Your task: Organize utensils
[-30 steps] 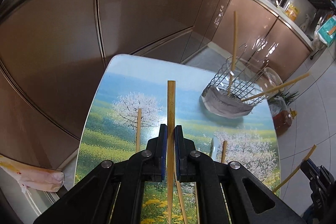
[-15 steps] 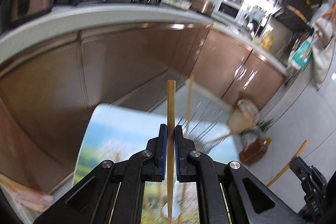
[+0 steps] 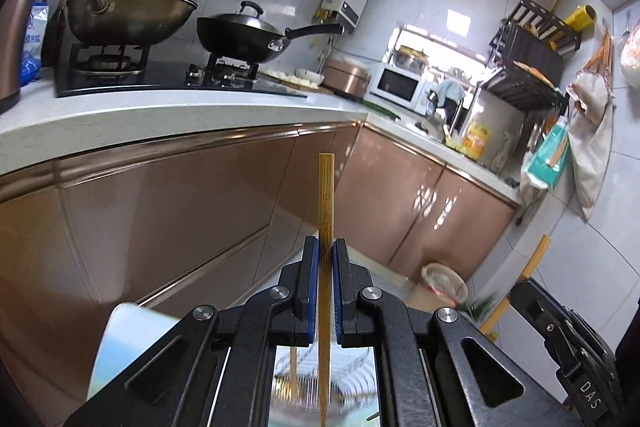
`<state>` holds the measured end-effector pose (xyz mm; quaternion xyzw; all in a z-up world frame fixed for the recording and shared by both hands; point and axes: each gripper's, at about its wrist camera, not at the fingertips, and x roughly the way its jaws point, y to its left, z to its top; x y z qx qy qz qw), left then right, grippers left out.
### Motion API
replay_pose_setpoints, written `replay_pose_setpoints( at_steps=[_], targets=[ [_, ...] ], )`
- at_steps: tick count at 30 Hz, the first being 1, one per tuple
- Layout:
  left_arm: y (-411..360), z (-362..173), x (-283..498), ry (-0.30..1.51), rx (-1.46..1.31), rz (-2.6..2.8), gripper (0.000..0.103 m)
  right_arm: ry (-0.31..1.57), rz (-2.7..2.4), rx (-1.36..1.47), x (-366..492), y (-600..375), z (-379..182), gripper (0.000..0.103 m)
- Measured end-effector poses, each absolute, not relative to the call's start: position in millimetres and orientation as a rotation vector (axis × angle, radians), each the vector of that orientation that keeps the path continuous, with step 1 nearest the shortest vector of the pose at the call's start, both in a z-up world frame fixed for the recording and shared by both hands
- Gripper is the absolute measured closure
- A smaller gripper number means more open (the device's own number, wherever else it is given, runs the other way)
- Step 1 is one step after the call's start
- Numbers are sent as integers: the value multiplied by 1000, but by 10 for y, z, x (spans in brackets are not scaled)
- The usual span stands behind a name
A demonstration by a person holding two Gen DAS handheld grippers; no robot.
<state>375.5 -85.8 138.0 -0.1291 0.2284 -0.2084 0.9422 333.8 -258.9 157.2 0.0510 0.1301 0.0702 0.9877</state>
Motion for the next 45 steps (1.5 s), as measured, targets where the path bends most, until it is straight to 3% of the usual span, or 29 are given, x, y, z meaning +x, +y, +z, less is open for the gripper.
replay_pose_setpoints(
  at_steps=[11,23,41,45],
  targets=[
    [-1206,575,4186,454,-272,-409,97,294,72,79,3848,-2623,848,97],
    [-1368,140,4154,454,-178,-352,97,345,50,66,4009,-2548,247,96],
    [-1318,106,4017,507,-148,-351,96,367,44,78,3807,-2599,279,95],
    [-1288,181,3949,505,-142,-349,87,362,41,87,3718,-2620,366,95]
  ],
)
